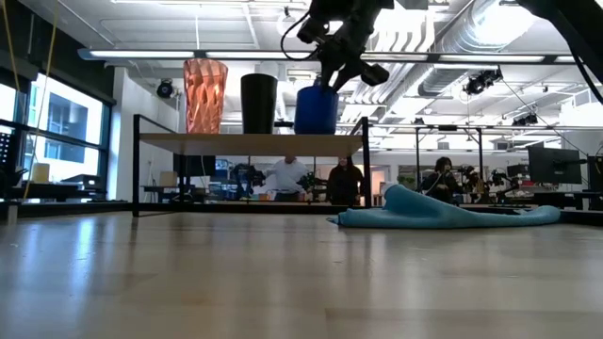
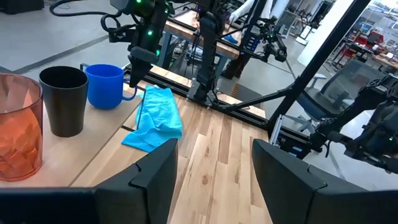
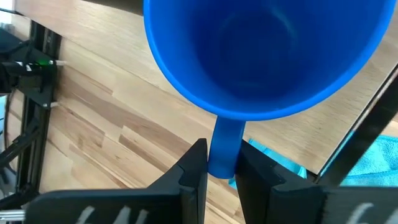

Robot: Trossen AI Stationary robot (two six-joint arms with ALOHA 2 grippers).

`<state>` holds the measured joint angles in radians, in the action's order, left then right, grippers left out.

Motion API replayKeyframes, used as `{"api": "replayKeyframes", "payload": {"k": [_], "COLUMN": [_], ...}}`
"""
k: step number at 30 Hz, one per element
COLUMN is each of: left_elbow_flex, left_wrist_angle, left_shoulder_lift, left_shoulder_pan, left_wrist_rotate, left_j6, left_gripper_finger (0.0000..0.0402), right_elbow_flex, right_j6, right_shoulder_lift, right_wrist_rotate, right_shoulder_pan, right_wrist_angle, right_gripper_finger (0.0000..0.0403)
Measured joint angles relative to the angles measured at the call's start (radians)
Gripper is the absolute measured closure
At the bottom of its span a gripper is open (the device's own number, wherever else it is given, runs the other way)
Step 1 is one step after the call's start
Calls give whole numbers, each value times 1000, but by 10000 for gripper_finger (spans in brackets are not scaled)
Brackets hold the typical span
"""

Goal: Stack small to large cups/mugs on shelf
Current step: Put the blue mug on the shelf

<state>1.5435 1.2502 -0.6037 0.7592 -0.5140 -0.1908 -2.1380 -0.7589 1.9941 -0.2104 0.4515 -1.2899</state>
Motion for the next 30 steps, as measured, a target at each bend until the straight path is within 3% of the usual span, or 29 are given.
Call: {"api": "replayKeyframes", "payload": {"k": [23, 30], "left_elbow_flex": [0, 0], "left_wrist_angle": [0, 1], "left_shoulder_lift": [0, 0], "left_shoulder_pan": [0, 0], "left_wrist_rotate": [0, 0], "left_j6": [2, 2], "left_gripper_finger": [208, 208], "right_elbow_flex": [0, 0], "right_j6": [-1, 0], "right_shoulder_lift": [9, 9], "right_wrist_rotate": [1, 1], "right_shoulder_pan": [2, 2], "right_wrist_angle": [8, 26], "right_gripper_finger": [350, 331]}}
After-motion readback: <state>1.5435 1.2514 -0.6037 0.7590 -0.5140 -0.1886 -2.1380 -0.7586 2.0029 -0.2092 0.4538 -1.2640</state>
